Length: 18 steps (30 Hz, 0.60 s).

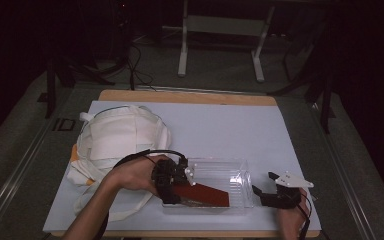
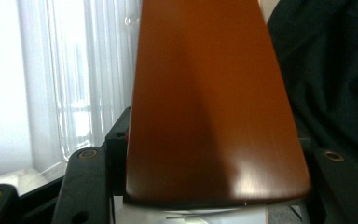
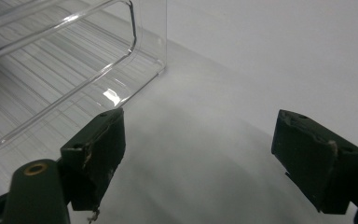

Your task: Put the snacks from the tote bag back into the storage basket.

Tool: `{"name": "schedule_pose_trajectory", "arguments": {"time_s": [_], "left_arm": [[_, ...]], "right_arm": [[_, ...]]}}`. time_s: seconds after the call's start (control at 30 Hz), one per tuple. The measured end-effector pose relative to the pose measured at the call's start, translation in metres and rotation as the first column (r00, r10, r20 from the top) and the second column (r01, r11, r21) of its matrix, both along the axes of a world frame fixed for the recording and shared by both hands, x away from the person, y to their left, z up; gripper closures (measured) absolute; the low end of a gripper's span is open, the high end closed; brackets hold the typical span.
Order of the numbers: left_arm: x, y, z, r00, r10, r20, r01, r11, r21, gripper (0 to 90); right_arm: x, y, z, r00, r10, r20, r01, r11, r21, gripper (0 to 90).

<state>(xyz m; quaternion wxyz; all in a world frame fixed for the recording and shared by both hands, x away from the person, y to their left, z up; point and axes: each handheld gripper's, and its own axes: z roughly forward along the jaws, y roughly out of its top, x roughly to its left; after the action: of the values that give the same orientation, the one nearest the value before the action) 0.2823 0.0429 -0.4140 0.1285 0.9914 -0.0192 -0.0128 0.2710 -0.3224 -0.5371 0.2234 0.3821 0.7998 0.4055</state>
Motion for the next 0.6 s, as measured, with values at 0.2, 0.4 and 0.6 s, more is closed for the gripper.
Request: {"name": "schedule_pose_trajectory", "arguments": {"time_s": [0.2,0.4,0.6], "left_arm": [[-0.0021,-0.0032,0.0033,1.0,0.001,0.002,-0.001,1.0,-0.008,40.9],[-0.0031,-0.0067,0.0026,0.9999,-0.003,-0.012,0.003,0.9999,-0.015,39.8],[-0.0036,-0.0102,0.0009,0.9995,-0.009,-0.029,0.009,0.9999,-0.012,38.5]], "right_arm": [[0.0002,0.0003,-0.0001,1.0,0.0,-0.002,0.0,1.0,0.0,17.4],[0.0003,0.0005,-0.0001,1.0,-0.001,-0.004,0.001,1.0,-0.003,17.4],[0.0003,0.0004,-0.0001,1.0,0.0,-0.004,0.0,1.0,-0.003,17.4]]}}
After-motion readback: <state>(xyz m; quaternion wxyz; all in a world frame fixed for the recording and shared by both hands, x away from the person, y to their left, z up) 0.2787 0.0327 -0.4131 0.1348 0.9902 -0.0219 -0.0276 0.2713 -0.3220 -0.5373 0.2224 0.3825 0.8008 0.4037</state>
